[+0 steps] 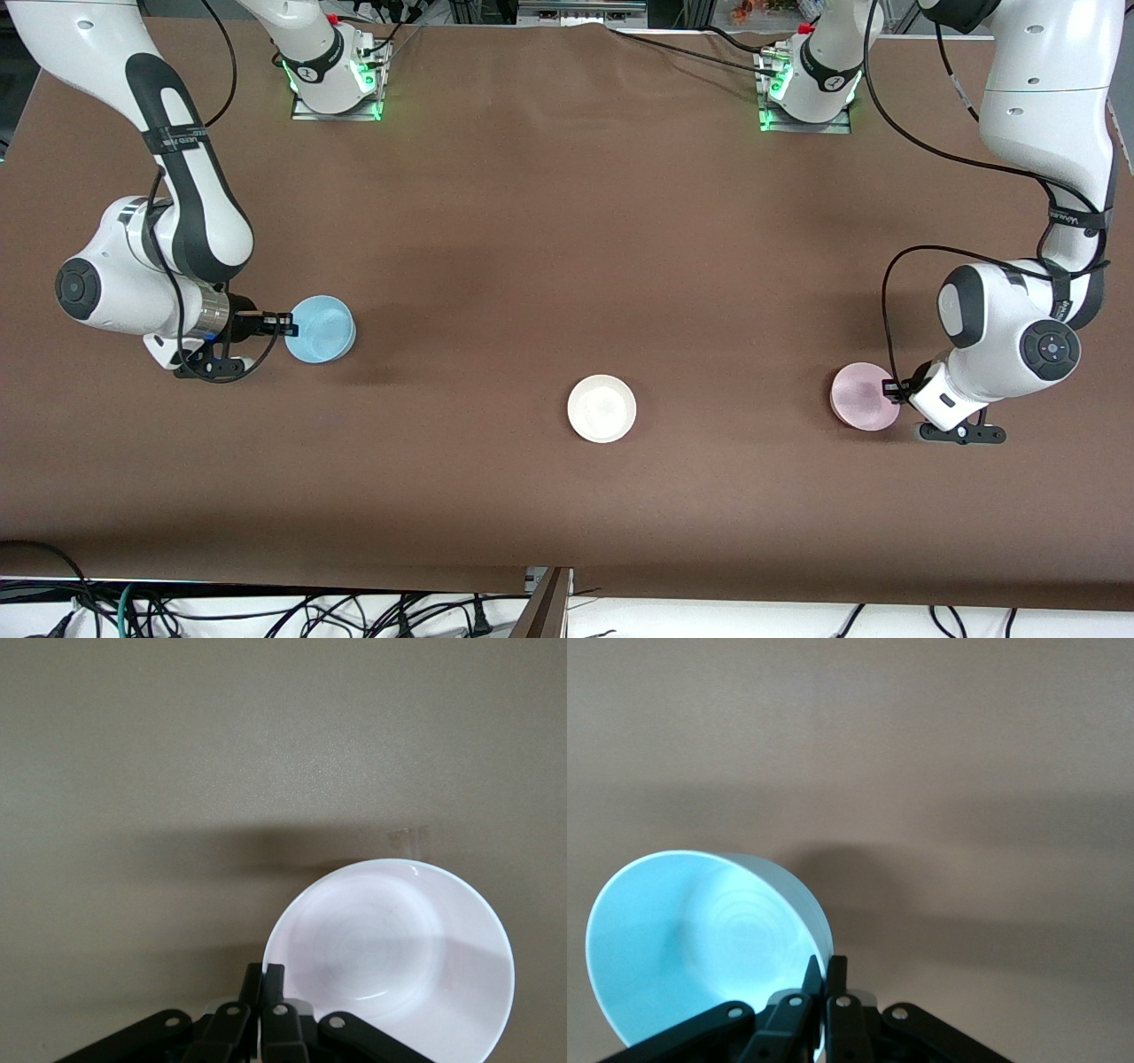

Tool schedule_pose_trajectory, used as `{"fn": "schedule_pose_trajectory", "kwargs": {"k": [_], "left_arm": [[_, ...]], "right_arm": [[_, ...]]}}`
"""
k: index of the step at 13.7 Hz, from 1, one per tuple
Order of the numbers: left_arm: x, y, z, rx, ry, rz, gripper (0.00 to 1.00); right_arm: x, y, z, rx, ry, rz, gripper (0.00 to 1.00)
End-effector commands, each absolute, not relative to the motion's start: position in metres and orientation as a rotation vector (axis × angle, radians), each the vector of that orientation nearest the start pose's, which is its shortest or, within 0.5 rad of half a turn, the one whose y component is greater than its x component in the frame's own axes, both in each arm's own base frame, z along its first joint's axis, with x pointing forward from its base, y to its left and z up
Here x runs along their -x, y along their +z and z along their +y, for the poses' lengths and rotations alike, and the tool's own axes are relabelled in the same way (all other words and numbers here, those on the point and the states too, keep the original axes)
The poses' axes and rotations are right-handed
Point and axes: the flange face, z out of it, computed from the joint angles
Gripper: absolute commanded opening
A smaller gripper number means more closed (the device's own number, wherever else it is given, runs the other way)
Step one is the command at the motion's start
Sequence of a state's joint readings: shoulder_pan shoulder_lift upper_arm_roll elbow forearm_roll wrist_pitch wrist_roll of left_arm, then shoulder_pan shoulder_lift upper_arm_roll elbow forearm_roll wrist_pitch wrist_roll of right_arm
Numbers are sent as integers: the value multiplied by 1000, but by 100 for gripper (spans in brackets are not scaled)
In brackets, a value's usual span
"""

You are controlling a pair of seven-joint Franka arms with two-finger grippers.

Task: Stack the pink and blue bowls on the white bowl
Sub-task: 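Carry the pink bowl with the left gripper over the white bowl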

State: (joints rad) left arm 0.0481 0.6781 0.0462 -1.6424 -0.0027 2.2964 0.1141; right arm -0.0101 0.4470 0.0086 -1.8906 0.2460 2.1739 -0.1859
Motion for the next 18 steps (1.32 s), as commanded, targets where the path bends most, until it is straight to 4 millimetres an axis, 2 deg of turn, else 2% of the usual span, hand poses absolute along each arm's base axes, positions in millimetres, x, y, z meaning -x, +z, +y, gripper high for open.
{"fn": "schedule_pose_trajectory", "kwargs": {"k": [1, 4, 7, 10, 13, 18], "left_arm": [[-682, 220, 60, 3110, 47, 73, 0], [-688, 243, 43, 3146, -8, 60, 0], [-700, 271, 38, 3198, 2, 12, 0], [-708, 286, 8, 3257, -7, -89, 0], [-709, 292, -39, 3280, 0, -227, 0], [-706, 304, -134, 3266, -2, -448, 0]], "right_arm": [[-617, 268, 11, 2900, 213, -44, 0], [-617, 269, 11, 2899, 213, -42, 0], [-617, 269, 17, 2896, 218, -46, 0], [-617, 270, 19, 2895, 218, -34, 0], [-617, 271, 20, 2895, 216, -34, 0], [-616, 271, 27, 2883, 219, -41, 0]]}}
